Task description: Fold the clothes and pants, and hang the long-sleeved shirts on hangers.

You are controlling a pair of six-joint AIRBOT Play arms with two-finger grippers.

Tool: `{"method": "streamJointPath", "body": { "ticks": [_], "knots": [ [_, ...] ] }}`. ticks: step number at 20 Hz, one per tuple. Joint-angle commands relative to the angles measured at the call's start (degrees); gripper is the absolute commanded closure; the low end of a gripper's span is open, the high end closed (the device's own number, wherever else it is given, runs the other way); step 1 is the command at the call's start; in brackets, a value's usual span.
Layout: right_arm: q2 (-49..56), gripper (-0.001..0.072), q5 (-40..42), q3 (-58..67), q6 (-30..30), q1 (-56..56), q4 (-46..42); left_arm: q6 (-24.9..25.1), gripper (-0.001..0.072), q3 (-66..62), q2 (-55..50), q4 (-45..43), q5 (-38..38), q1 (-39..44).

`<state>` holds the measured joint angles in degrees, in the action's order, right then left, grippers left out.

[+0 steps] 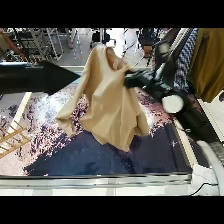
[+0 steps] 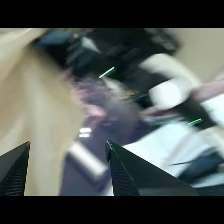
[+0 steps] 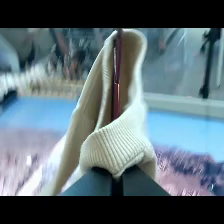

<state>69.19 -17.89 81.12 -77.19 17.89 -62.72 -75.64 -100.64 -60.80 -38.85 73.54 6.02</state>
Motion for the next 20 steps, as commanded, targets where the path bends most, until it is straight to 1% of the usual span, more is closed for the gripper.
{"method": "streamJointPath", "body": {
  "ticks": [1,2,4,6,8,9,11,12,14,16,17,18,20],
  "knots": [
    [-6.1,0.0697,-0.5,4.8,-10.6,-8.8,-7.0,0.0,0.0195,0.0,3.2,-10.0,7.0,-6.4],
    [-7.9,0.0697,-3.6,6.4,-13.9,-12.8,-11.3,-0.1,0.0198,0.0,3.2,-12.2,9.1,-8.2],
    [-11.0,0.0697,-14.0,10.5,-19.8,-22.9,-20.2,-0.2,0.0204,0.0,3.1,-15.7,11.3,-11.5],
    [-12.5,0.0697,-25.6,14.4,-22.9,-33.5,-28.2,-0.2,0.0204,0.0,2.7,-16.7,11.3,-14.1],
    [-12.4,0.0697,-38.5,19.0,-27.2,-46.7,-35.0,-0.2,0.0204,0.0,2.1,-16.7,11.3,-15.5],
    [-12.2,0.0697,-42.0,20.6,-28.6,-53.2,-37.1,-0.1,0.0204,0.0,1.8,-16.7,11.3,-15.7],
    [-11.8,0.0698,-43.6,24.0,-28.7,-65.5,-38.2,0.2,0.0204,0.0,0.9,-16.7,11.3,-15.8],
    [-11.3,0.0698,-42.1,26.2,-28.7,-70.7,-38.2,0.5,0.0204,0.0,0.4,-16.9,11.3,-15.8],
    [-9.3,0.0698,-37.0,31.3,-28.7,-77.6,-38.2,1.1,0.0204,0.0,-0.6,-17.8,11.3,-15.8],
    [-5.1,0.0698,-33.2,37.8,-28.7,-81.4,-38.6,1.1,0.0204,0.0,-1.7,-19.5,11.4,-15.8],
    [-2.5,0.0698,-32.8,40.2,-28.7,-82.6,-39.6,0.8,0.0204,0.0,-2.3,-19.5,11.5,-15.8],
    [0.0,0.0698,-32.6,41.1,-28.7,-83.8,-40.3,0.0,0.0204,0.0,-2.7,-19.5,11.6,-15.8],
    [4.0,0.0698,-32.5,41.1,-28.9,-86.2,-40.9,-0.2,0.0204,0.0,-3.5,-19.5,11.6,-15.8]
  ]
}}
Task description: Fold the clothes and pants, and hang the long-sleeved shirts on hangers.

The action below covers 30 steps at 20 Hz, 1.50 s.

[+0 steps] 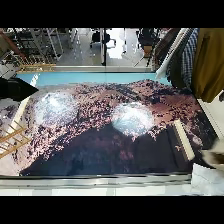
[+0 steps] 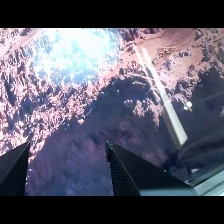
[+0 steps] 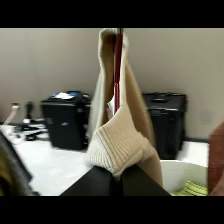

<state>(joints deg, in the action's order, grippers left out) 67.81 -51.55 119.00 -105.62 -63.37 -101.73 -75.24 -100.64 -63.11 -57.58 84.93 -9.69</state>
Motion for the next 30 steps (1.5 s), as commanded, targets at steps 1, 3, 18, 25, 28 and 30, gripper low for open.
{"method": "streamJointPath", "body": {
  "ticks": [1,3,18,25,28,30],
  "knots": [
    [6.9,0.0698,1.7,3.2,-2.3,-6.0,-2.1,-0.6,0.0204,0.0,-1.4,-0.7,0.2,-0.1],
    [9.0,0.0698,4.8,3.1,-6.7,-8.1,-2.3,-0.6,0.0204,0.0,-1.6,-0.8,0.2,-0.1],
    [8.1,0.0697,15.0,1.3,-3.5,-12.4,-2.5,-0.6,0.0204,9.6,-1.6,-0.9,0.2,-0.1],
    [6.1,0.0274,11.9,-0.1,-4.6,-11.7,-1.0,-0.6,0.0204,9.6,-1.5,-0.7,0.4,-0.1],
    [1.0,0.0014,15.4,-0.1,-4.2,-11.2,0.0,-0.6,0.0204,9.6,-1.4,-0.7,0.5,-0.1],
    [-3.6,0.0014,19.5,-0.1,-4.2,-10.6,2.3,-0.6,0.0204,9.6,-1.4,-0.7,1.4,-0.1]
  ]
}}
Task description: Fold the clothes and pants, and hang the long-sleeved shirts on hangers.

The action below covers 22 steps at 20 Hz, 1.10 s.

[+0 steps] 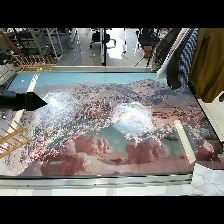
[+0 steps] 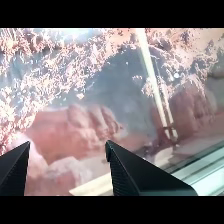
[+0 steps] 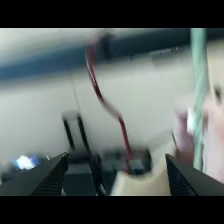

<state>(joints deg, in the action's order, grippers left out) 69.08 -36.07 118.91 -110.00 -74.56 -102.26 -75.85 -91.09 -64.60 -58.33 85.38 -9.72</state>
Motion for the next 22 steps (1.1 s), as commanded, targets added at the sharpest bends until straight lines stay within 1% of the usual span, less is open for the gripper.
{"method": "streamJointPath", "body": {
  "ticks": [1,2,3,4,5,6,7,8,9,10,11,13,14,16,17,18,22],
  "knots": [
    [-7.4,0.0014,5.7,0.0,0.2,1.9,6.1,0.0,0.0204,0.0,0.1,0.0,1.9,-0.1],
    [-9.6,0.0016,5.5,0.0,1.4,3.8,11.1,0.0,0.0204,0.0,0.3,0.0,3.0,-0.1],
    [-11.3,0.0017,3.5,0.0,6.5,6.8,18.9,0.0,0.0204,-0.1,0.6,-1.0,3.2,-0.3],
    [-12.2,0.0017,-0.7,-0.1,13.5,10.5,28.3,0.0,0.0205,-0.5,0.9,-4.1,3.2,-0.4],
    [-12.3,0.0018,-8.3,-0.1,21.2,15.4,39.2,-0.6,0.0223,-1.3,1.3,-10.2,3.1,-0.5],
    [-11.8,0.0031,-16.4,-1.1,26.2,20.6,47.2,-2.7,0.0292,-2.4,1.7,-19.7,3.0,-0.5],
    [-11.3,0.0031,-25.1,-3.7,27.9,26.9,51.9,-5.2,0.0309,-3.4,2.2,-29.3,2.7,-0.5],
    [-10.6,0.0060,-33.5,-7.1,27.9,33.7,52.7,-7.6,0.0308,-3.9,2.9,-38.5,2.3,-0.5],
    [-10.1,0.0138,-40.4,-10.6,27.9,40.0,51.7,-8.8,0.0305,-3.9,3.7,-44.3,2.0,-0.5],
    [-9.5,0.0224,-45.6,-14.3,27.9,45.9,50.1,-8.9,0.0305,-3.9,4.4,-47.8,2.2,-0.5],
    [-8.9,0.0330,-48.3,-18.4,28.2,51.6,47.4,-8.8,0.0305,-3.9,5.1,-48.8,2.4,-0.5],
    [-7.8,0.0599,-47.3,-24.6,28.7,60.0,39.1,-8.8,0.0305,-3.9,5.9,-48.8,2.4,-0.5],
    [-7.2,0.0698,-45.8,-26.1,28.7,62.6,34.0,-8.8,0.0305,-3.9,5.8,-48.6,2.4,-0.5],
    [-5.7,0.0692,-42.1,-26.5,28.7,64.6,24.7,-8.8,0.0305,-3.9,5.7,-48.6,2.4,-0.5],
    [-5.4,0.0692,-40.7,-26.5,28.3,64.5,23.4,-8.8,0.0304,-3.9,5.7,-48.6,2.3,-0.5],
    [-5.4,0.0692,-40.1,-26.5,26.8,64.2,23.4,-8.8,0.0305,-3.9,5.7,-48.6,2.3,-0.5],
    [-5.6,0.0695,-39.4,-26.5,26.7,64.2,23.7,-8.8,0.0305,-3.9,5.7,-48.6,2.3,-0.5]
  ]
}}
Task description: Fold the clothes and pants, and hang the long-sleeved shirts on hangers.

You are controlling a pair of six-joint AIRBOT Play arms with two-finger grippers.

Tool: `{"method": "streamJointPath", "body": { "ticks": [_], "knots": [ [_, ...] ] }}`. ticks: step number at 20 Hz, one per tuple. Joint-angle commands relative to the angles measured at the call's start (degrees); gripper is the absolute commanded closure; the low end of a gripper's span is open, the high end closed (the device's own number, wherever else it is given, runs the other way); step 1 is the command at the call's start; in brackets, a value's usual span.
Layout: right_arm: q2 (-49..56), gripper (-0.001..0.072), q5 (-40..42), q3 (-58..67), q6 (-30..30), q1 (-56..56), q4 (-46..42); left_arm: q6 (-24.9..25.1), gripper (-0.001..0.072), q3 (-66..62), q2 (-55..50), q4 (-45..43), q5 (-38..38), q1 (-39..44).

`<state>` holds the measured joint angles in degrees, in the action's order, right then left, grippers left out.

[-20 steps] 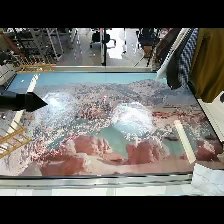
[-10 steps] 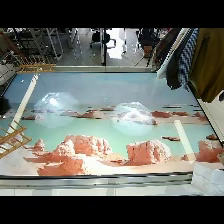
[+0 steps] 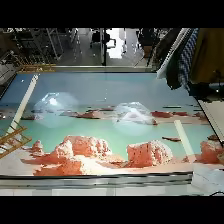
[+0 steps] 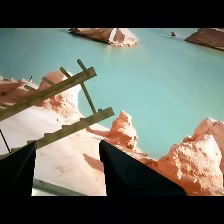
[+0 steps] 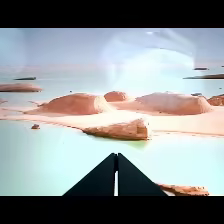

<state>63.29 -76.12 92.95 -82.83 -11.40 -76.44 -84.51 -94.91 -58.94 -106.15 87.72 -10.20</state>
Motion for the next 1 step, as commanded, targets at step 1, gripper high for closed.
{"method": "streamJointPath", "body": {
  "ticks": [1],
  "knots": [
    [0.2,0.0695,0.6,-0.6,-0.5,1.0,-2.1,-0.2,0.0305,0.0,0.1,-0.7,0.0,0.0]
  ]
}}
